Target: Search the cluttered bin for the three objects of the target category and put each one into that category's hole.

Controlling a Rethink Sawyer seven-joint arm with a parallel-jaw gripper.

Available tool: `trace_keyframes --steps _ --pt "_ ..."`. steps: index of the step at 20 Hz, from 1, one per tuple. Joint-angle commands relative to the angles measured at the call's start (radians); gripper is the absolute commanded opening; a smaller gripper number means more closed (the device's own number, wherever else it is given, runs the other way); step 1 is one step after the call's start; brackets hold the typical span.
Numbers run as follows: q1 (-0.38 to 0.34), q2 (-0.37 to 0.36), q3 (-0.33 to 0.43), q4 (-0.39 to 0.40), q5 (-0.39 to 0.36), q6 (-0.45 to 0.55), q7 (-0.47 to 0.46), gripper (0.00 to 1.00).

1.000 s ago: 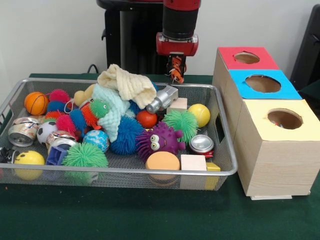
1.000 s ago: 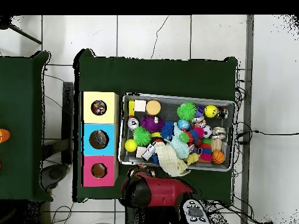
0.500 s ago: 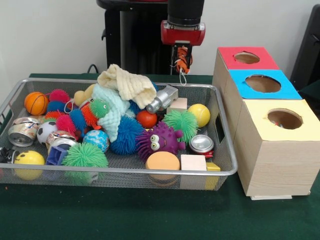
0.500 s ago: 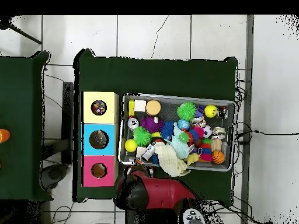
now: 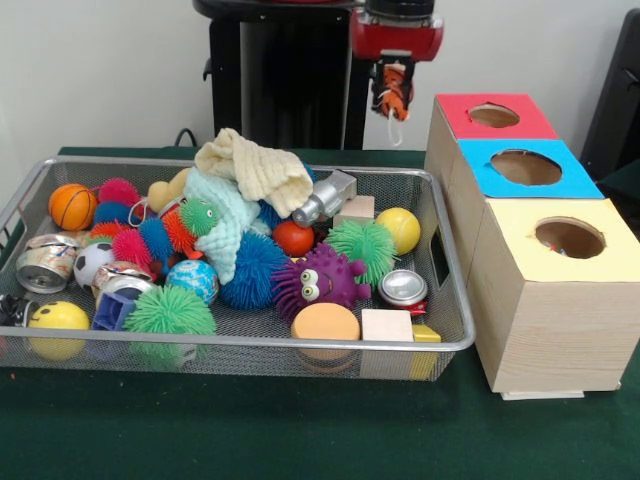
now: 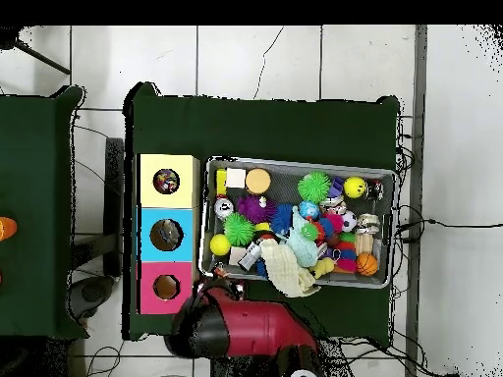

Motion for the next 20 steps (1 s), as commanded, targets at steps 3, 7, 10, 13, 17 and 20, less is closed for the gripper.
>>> trace_keyframes --steps 3,7,10,13,17,20 --pt "0.083 -0.107 0.031 0.005 0.104 0.186 0.196 0.00" --pt "0.116 -0.121 0.027 0.040 0.151 0.147 0.236 0.00" --pt "0.117 -0.127 0.032 0.085 0.192 0.102 0.253 0.00" --pt "0.153 -0.139 -0.034 0.100 0.175 0.076 0.258 0.00" --pt "0.138 -0.123 -0.003 0.125 0.165 0.061 0.192 0.00" --pt "0.129 -0.120 0.010 0.135 0.138 0.099 0.141 0.00"
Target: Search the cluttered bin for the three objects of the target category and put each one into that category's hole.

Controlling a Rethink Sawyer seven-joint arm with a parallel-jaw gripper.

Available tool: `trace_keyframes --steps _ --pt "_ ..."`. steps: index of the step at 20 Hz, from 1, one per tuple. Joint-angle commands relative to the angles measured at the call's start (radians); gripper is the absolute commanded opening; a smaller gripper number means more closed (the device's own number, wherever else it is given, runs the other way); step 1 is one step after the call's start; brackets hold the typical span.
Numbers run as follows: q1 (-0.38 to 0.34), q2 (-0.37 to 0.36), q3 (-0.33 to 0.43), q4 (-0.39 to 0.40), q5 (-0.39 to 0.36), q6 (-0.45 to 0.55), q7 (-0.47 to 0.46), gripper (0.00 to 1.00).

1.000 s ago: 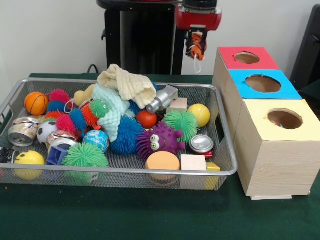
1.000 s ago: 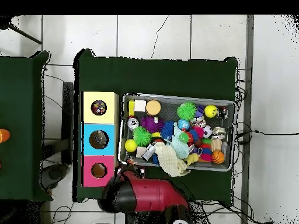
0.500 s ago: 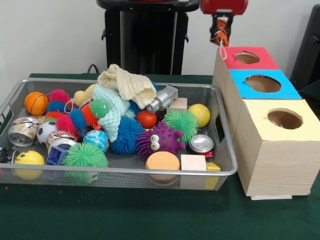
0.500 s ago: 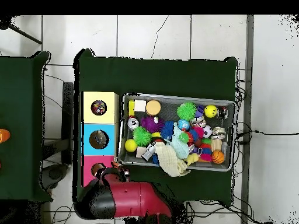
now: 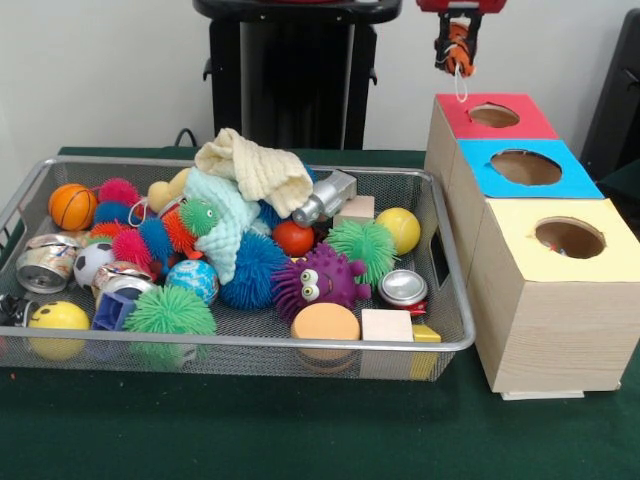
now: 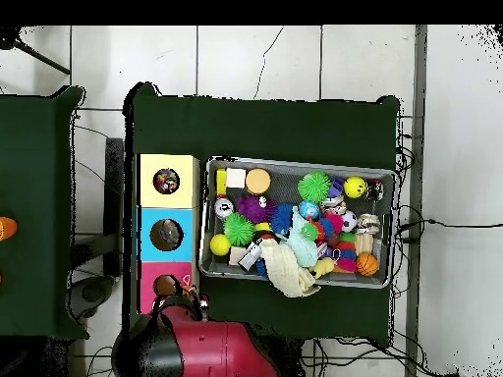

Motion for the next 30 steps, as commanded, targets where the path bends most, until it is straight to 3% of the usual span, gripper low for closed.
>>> trace_keyframes --steps 1,5,14,25,30 --pt "-0.022 0.022 0.030 0.075 -0.008 0.016 0.128 0.00" --pt "-0.039 0.050 0.053 0.097 -0.017 -0.031 0.118 0.00" --pt "0.061 0.115 0.042 0.093 0.016 -0.122 0.208 0.00" --pt "0.148 0.125 0.038 0.044 0.102 -0.081 0.243 0.00" --pt "0.115 0.178 0.049 0.016 0.098 -0.112 0.199 0.00"
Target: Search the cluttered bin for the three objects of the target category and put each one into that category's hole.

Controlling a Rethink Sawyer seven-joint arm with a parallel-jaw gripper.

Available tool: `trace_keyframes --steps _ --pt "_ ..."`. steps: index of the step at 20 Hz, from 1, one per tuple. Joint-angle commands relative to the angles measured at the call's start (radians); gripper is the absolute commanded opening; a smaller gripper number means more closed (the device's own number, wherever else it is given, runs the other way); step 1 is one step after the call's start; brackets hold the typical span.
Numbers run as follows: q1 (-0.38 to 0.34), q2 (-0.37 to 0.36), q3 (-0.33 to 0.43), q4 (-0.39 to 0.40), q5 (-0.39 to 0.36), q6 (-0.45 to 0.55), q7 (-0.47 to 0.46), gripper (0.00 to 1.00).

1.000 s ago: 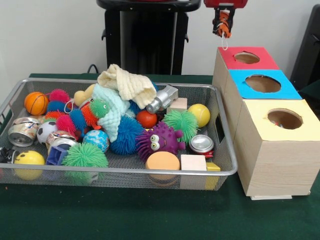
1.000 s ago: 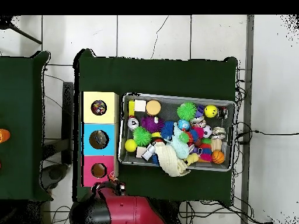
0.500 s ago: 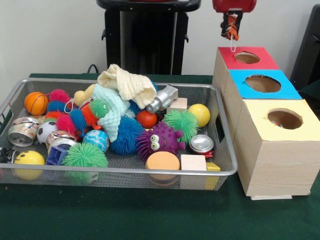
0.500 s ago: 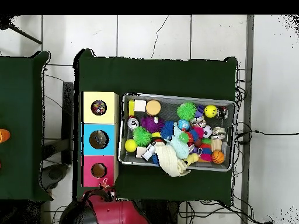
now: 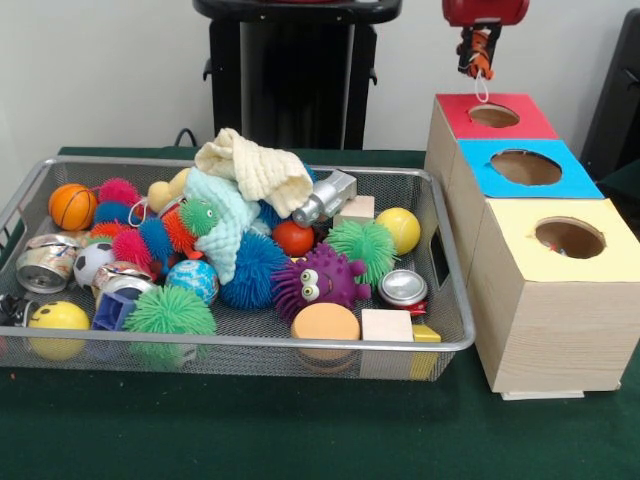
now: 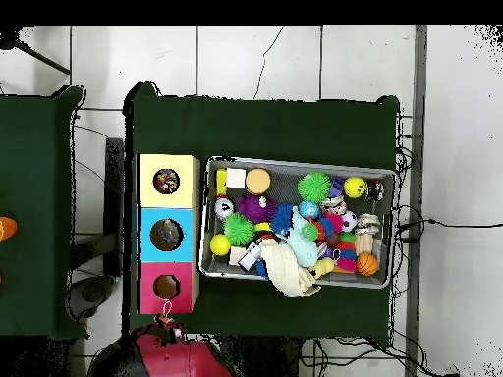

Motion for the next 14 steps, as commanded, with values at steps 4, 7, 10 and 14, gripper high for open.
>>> trace_keyframes --steps 4,7,10,14 --pt "-0.049 0.090 0.053 -0.088 0.050 -0.023 0.173 0.00" --pt "-0.046 0.098 0.048 -0.102 0.053 -0.019 0.177 0.00" --pt "-0.050 0.111 0.056 -0.106 0.057 -0.032 0.181 0.00" --pt "-0.022 0.135 0.053 -0.116 0.072 -0.050 0.205 0.00"
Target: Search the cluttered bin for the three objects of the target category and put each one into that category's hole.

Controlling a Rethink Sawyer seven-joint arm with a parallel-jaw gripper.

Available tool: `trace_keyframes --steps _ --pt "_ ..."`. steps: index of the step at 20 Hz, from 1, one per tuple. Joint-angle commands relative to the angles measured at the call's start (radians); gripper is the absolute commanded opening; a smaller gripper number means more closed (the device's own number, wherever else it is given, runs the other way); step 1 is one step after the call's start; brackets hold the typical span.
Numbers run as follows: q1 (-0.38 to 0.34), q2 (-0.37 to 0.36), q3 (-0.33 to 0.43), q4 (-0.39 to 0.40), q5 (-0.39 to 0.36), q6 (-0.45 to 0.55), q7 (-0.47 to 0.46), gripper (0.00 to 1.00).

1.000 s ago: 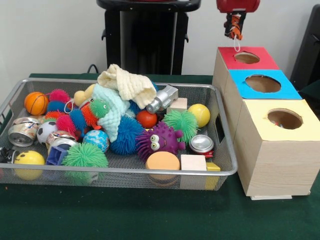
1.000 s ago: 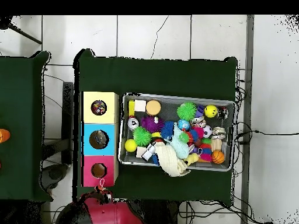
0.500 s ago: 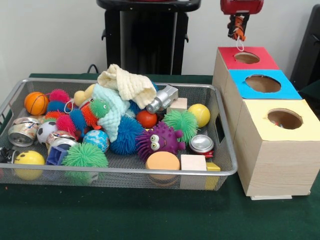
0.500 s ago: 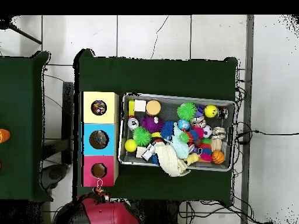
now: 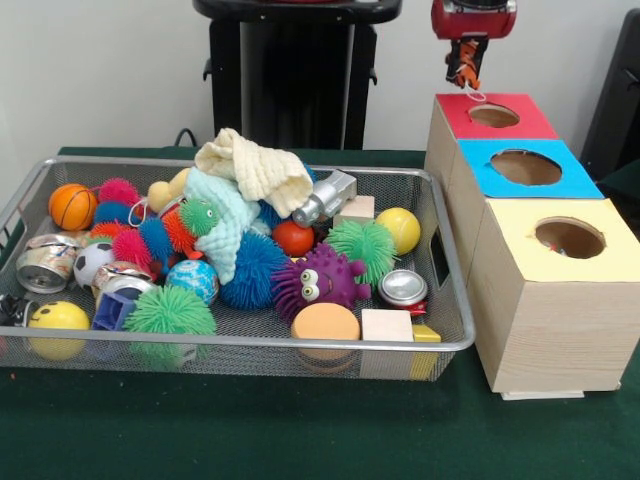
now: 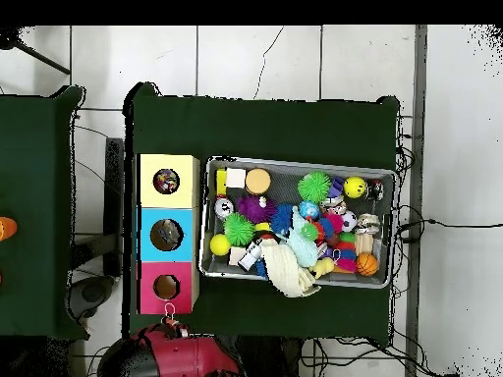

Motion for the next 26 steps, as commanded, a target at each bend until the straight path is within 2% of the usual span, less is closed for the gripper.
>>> trace_keyframes --steps 1,5,8,15,21,26 --pt "0.005 0.074 0.053 -0.115 0.069 -0.057 0.209 0.00" --pt "0.050 0.097 0.018 -0.164 0.088 -0.040 0.227 0.00" --pt "0.050 0.113 0.029 -0.190 0.108 -0.030 0.224 0.00" --pt "0.100 0.120 -0.010 -0.243 0.148 0.022 0.238 0.00" --pt "0.112 0.077 -0.037 -0.241 0.163 0.102 0.235 0.00" --pt "0.101 0.062 -0.049 -0.210 0.168 0.096 0.236 0.00"
